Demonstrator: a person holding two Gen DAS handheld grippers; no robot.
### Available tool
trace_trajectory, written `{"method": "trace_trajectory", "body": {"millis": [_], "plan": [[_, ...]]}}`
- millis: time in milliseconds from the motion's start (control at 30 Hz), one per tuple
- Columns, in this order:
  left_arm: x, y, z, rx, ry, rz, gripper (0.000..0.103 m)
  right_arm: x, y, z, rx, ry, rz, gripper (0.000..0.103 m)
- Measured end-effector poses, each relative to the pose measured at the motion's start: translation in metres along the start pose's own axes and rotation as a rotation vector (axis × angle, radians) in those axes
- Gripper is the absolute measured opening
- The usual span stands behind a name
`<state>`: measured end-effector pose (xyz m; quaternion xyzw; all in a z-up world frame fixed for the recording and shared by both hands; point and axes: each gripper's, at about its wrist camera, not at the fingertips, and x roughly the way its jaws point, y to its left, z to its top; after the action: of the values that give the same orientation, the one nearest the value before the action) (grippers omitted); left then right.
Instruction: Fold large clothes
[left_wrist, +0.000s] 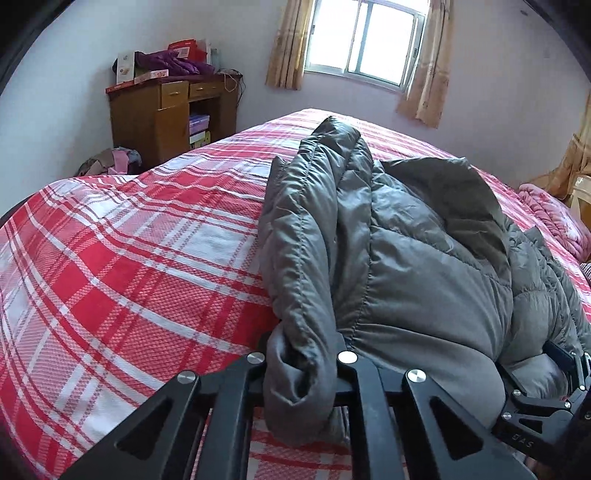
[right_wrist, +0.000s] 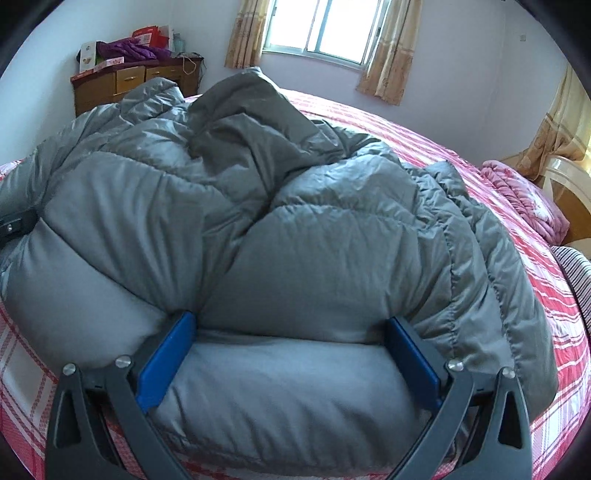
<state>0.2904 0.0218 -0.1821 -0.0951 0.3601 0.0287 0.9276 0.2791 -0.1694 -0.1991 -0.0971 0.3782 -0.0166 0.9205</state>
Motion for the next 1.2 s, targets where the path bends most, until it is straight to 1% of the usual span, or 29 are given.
{"method": "trace_trajectory", "body": {"millis": [100, 167, 267, 333, 367, 400, 433, 467, 533, 567, 600, 633, 667, 700, 767, 800, 867, 900, 967, 1067, 1133, 1167, 1200], "plan": [[-0.009, 0.005, 0.001, -0.001, -0.007, 0.008, 0.008, -0.002, 0.008, 0.001, -0.005, 0.000, -0.027, 0.103], [-0.022, 0.010, 0.006, 0.010, -0.031, 0.045, 0.007, -0.004, 0.017, 0.001, -0.013, -0.004, -0.039, 0.103], [-0.046, 0.016, 0.018, 0.033, -0.081, 0.107, 0.006, -0.008, 0.037, 0.004, -0.048, -0.015, -0.015, 0.103], [-0.068, 0.019, 0.030, 0.063, -0.129, 0.147, 0.006, -0.012, 0.052, 0.009, -0.088, -0.015, 0.038, 0.103], [-0.075, 0.018, 0.035, 0.081, -0.150, 0.159, 0.006, -0.016, 0.056, 0.012, -0.094, -0.005, 0.091, 0.103], [-0.089, 0.013, 0.042, 0.118, -0.187, 0.182, 0.006, -0.022, 0.056, 0.016, -0.102, 0.003, 0.150, 0.101], [-0.096, 0.008, 0.048, 0.144, -0.211, 0.196, 0.006, -0.031, 0.054, 0.018, -0.108, -0.006, 0.193, 0.100], [-0.107, -0.001, 0.054, 0.181, -0.247, 0.207, 0.006, -0.043, 0.047, 0.020, -0.098, -0.037, 0.208, 0.101], [-0.124, -0.027, 0.063, 0.244, -0.302, 0.208, 0.006, -0.066, 0.026, 0.019, -0.069, -0.107, 0.208, 0.102], [-0.132, -0.047, 0.066, 0.281, -0.330, 0.192, 0.006, -0.079, 0.003, 0.018, -0.038, -0.145, 0.198, 0.103], [-0.139, -0.071, 0.068, 0.322, -0.355, 0.172, 0.006, -0.084, -0.018, 0.017, -0.004, -0.162, 0.177, 0.103], [-0.143, -0.093, 0.067, 0.361, -0.374, 0.158, 0.006, -0.084, -0.041, 0.015, 0.033, -0.162, 0.151, 0.103], [-0.145, -0.118, 0.065, 0.408, -0.393, 0.139, 0.006, -0.082, -0.057, 0.014, 0.062, -0.155, 0.133, 0.103], [-0.146, -0.147, 0.061, 0.459, -0.410, 0.115, 0.006, -0.076, -0.089, 0.008, 0.120, -0.140, 0.084, 0.103], [-0.143, -0.190, 0.050, 0.544, -0.430, 0.084, 0.006, -0.062, -0.133, -0.005, 0.193, -0.105, -0.013, 0.103], [-0.138, -0.211, 0.043, 0.592, -0.435, 0.067, 0.006, -0.054, -0.156, -0.014, 0.229, -0.077, -0.045, 0.103], [-0.121, -0.253, 0.024, 0.689, -0.429, 0.040, 0.006, -0.043, -0.192, -0.032, 0.300, -0.036, -0.080, 0.103], [-0.111, -0.271, 0.012, 0.733, -0.414, 0.028, 0.006, -0.040, -0.206, -0.042, 0.329, -0.020, -0.094, 0.103], [-0.090, -0.298, -0.008, 0.806, -0.379, 0.024, 0.006, -0.036, -0.227, -0.060, 0.369, -0.002, -0.117, 0.103], [-0.055, -0.323, -0.042, 0.908, -0.326, 0.035, 0.006, -0.029, -0.249, -0.077, 0.411, 0.019, -0.115, 0.103], [-0.041, -0.331, -0.059, 0.964, -0.332, 0.062, 0.006, -0.027, -0.258, -0.080, 0.451, 0.030, -0.080, 0.103], [-0.036, -0.333, -0.064, 0.984, -0.341, 0.087, 0.010, -0.031, -0.258, -0.079, 0.454, 0.029, -0.078, 0.103], [-0.036, -0.332, -0.066, 0.988, -0.348, 0.103, 0.010, -0.030, -0.257, -0.077, 0.449, 0.030, -0.077, 0.103]]}}
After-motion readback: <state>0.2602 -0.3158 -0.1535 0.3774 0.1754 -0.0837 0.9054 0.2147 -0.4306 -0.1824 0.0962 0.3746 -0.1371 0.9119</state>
